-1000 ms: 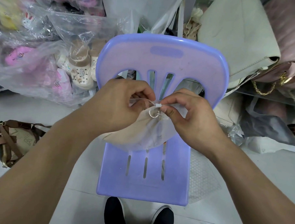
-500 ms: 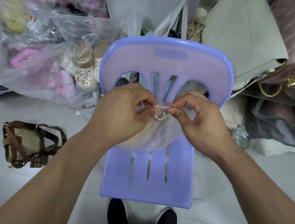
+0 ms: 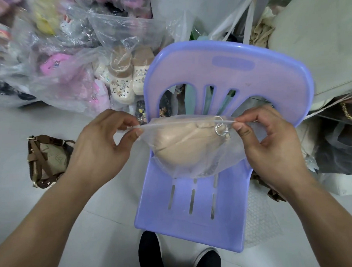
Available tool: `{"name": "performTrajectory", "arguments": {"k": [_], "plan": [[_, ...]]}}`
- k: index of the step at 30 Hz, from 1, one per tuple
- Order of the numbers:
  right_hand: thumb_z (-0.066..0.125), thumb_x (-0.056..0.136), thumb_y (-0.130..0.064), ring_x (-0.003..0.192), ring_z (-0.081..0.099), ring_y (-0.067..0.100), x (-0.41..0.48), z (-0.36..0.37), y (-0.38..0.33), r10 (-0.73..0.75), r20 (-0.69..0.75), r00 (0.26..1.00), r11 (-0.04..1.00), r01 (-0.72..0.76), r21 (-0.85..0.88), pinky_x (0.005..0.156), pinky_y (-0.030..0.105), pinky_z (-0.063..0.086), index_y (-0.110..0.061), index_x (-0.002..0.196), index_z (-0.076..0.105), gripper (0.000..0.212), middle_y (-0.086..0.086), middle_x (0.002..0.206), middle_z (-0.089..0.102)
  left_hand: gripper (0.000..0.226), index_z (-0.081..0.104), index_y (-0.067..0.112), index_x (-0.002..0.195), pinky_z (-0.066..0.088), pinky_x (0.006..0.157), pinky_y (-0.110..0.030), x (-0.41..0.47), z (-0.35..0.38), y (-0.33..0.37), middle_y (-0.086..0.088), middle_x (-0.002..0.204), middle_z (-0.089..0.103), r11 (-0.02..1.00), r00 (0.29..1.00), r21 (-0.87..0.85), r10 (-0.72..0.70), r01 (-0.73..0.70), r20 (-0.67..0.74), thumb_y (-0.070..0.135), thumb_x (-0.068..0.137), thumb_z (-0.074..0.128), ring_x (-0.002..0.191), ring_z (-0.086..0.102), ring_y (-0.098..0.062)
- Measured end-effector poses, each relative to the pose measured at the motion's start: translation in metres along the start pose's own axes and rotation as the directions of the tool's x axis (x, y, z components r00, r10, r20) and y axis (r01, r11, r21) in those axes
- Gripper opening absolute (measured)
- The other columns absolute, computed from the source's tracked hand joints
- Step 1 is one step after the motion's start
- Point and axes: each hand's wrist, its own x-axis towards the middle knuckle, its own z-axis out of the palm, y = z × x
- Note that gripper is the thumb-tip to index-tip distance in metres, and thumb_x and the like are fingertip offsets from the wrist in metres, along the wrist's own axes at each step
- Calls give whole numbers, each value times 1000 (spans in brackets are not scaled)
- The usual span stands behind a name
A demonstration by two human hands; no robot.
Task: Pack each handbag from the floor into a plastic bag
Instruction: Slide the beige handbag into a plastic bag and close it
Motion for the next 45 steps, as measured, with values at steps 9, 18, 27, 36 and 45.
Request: {"name": "performTrajectory", "arguments": {"k": [9,18,27,36,45], "plan": [[77,88,-37,130,41,29,-30,30,-41,515,-302,802,857,-494,148,113,30,35,-33,141,47,61,-2,132,31,14,46,13,75,40,107,-39,-23,23,37,-1,115,72,585,934,-728,-225,358,279,19,85,54,119,61,-4],[68,73,-80,102,64,31,-4,23,-72,848,449,281,33,-874,485,88,71,51,-32,124,53,71,4,122,63,3,67,26,88,39,55,-12,-33,42,82,4,61,55,692,910,-591,-297,414,290,24,90,67,59,52,-6],[88,72,-43,81,78,26,-24,-8,-22,855,206,476,388,-850,356,77,47,64,-15,119,65,60,7,97,78,23,76,38,83,52,63,-21,-61,77,141,15,61,62,662,772,-532,-113,528,625,21,90,63,57,58,-6],[72,85,-1,74,62,11,-53,-87,-48,807,187,561,512,-821,251,65,25,50,-19,112,59,35,-5,86,63,11,70,23,91,51,77,-29,-39,17,173,0,78,65,664,740,-409,-341,626,579,20,97,60,67,59,-14],[69,91,1,100,76,32,-44,-259,-189,579,322,749,491,-635,596,89,48,60,-7,120,68,30,14,110,77,93,51,18,137,44,105,-40,-29,-122,221,-1,134,59,708,822,-432,-406,559,398,83,71,60,123,58,-25]]}}
